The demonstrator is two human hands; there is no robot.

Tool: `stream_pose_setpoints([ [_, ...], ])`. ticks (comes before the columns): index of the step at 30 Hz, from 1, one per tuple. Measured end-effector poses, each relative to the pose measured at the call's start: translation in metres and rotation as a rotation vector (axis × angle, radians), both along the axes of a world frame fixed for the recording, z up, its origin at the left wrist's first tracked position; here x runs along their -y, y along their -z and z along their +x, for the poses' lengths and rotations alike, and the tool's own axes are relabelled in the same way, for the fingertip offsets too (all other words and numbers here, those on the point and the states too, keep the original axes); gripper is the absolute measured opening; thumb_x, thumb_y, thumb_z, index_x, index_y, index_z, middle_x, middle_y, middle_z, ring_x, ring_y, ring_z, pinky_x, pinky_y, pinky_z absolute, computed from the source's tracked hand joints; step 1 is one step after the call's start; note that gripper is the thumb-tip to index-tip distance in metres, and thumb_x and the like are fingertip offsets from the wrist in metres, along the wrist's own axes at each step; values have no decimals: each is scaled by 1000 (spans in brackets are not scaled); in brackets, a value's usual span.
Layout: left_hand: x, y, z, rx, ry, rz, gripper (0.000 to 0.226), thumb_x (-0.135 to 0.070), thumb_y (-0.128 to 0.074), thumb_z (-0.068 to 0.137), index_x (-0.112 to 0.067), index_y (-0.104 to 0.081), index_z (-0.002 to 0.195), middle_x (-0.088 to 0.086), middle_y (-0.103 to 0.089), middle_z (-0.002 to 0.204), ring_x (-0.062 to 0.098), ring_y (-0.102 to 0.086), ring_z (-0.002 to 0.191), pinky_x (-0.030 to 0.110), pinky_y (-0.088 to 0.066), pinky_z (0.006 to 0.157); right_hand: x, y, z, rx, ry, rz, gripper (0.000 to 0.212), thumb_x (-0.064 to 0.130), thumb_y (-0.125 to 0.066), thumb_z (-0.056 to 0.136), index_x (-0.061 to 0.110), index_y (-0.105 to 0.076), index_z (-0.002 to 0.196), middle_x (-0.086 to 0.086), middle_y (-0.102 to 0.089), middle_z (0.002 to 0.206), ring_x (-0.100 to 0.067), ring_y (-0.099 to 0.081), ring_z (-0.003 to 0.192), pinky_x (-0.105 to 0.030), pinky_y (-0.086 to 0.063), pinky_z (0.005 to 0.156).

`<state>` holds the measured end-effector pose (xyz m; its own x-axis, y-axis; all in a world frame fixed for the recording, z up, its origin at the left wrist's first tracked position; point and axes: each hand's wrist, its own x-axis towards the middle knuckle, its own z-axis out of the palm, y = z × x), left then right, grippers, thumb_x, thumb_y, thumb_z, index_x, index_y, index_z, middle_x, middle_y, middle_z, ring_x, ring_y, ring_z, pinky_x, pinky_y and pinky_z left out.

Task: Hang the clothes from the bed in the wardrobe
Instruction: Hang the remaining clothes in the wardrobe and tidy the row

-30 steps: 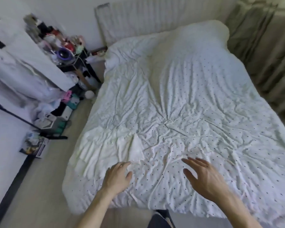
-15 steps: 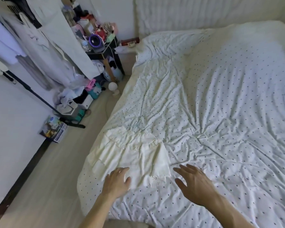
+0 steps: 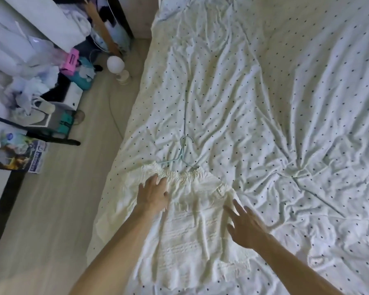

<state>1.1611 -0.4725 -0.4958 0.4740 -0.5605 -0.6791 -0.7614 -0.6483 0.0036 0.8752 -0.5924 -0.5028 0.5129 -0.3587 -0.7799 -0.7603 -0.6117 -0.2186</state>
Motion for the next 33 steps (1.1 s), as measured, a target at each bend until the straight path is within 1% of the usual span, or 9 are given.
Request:
stream_pose_setpoints([
  [4,23,50,47,43,101,2,71,-38,-42,101,-31,-2,159,-2,12,166,24,2,153,57,-10,121,-17,36,14,-72,22,80,71,42,-38,102,47,10,154,6,29,162,-34,3,152,-59,-20,117],
  [7,51,77,73,40,151,12,73,-41,-40,100,-32,5,158,0,-11,166,22,-7,153,57,-11,119,-19,52,15,-113,37,119,74,47,-42,101,46,11,154,10,26,162,-37,10,151,-62,-28,115],
  [10,73,86,81,63,208,23,58,-40,-37,100,-30,-20,155,0,-56,137,23,-46,132,46,-35,108,-10,58,16,-112,61,137,72,48,-41,100,46,6,155,9,21,164,-36,7,152,-59,-29,115],
  [15,86,63,70,44,207,-60,37,-43,-34,103,-31,-58,129,-1,-71,106,24,-66,97,35,-53,79,14,42,9,-84,155,160,54,40,-45,99,40,-32,151,4,-28,162,-27,-41,139,-42,-42,108],
  [18,83,32,54,-139,208,33,36,-32,-33,106,-40,-52,135,-2,-68,118,21,-65,96,34,-51,80,26,19,2,-43,365,191,38,43,-47,99,36,-53,136,1,-62,132,-21,-59,121,-33,-48,98],
  [21,79,-9,23,-302,209,19,27,-28,-41,104,-31,-64,117,0,-71,92,19,-68,81,37,-53,75,34,-19,-15,86,582,172,46,47,-50,99,32,-49,142,5,-61,136,-16,-61,119,-26,-44,98],
  [25,82,-79,-43,-398,265,-96,19,-33,-50,99,-39,-64,109,-8,-70,88,9,-64,66,27,-47,59,33,-91,-58,308,740,88,50,47,-54,98,29,-46,144,6,-61,136,-14,-69,103,-27,-49,92],
  [29,96,-159,-133,-570,218,-250,31,-57,-54,94,-38,-70,114,-15,-68,118,9,-65,106,28,-52,88,18,-170,-130,493,834,-39,49,47,-55,98,30,-47,143,6,-62,135,-8,-70,102,-26,-49,92],
  [33,107,-240,-235,-646,443,-307,34,-61,-55,92,-38,-71,111,-22,-68,108,2,-62,99,26,-50,88,-12,-241,-215,627,860,-159,51,50,-54,98,32,-47,145,7,-56,141,-9,-70,103,-28,-52,92],
])
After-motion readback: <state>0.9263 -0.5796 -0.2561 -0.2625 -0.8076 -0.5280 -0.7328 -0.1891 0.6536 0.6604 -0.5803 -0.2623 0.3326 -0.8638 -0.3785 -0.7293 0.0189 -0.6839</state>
